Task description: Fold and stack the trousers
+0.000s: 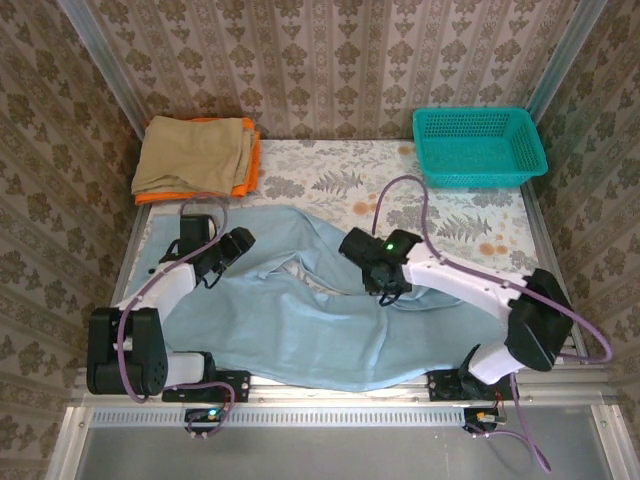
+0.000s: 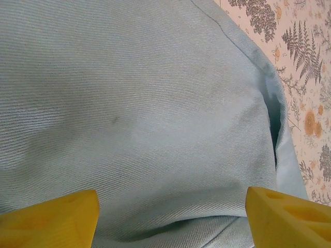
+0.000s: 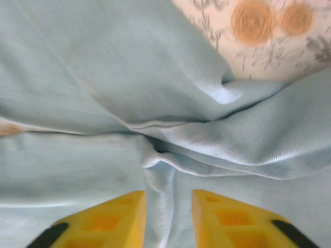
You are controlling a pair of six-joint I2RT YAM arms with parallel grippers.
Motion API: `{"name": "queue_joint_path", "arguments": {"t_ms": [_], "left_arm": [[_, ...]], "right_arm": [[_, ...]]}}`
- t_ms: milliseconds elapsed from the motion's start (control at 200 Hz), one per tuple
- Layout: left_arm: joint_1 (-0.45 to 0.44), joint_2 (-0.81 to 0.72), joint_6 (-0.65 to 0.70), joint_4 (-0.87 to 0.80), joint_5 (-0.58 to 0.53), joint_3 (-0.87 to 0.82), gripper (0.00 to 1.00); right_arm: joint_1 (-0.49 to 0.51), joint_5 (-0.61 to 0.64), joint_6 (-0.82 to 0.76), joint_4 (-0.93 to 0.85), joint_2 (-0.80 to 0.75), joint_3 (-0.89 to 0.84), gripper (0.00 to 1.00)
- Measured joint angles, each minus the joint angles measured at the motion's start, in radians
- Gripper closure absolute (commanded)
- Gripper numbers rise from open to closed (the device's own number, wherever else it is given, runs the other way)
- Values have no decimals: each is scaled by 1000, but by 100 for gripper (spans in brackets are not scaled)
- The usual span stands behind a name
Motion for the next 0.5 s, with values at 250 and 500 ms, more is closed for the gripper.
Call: {"name": "queue_joint_path", "arguments": {"t_ms": [250, 500], "left_arm": [[0, 5, 0, 2, 4, -1, 25], [13, 5, 0, 13, 4, -2, 25]], "right_arm": [[-350, 53, -137, 31, 122, 92, 48], [-602, 57, -238, 74, 297, 109, 44]]}}
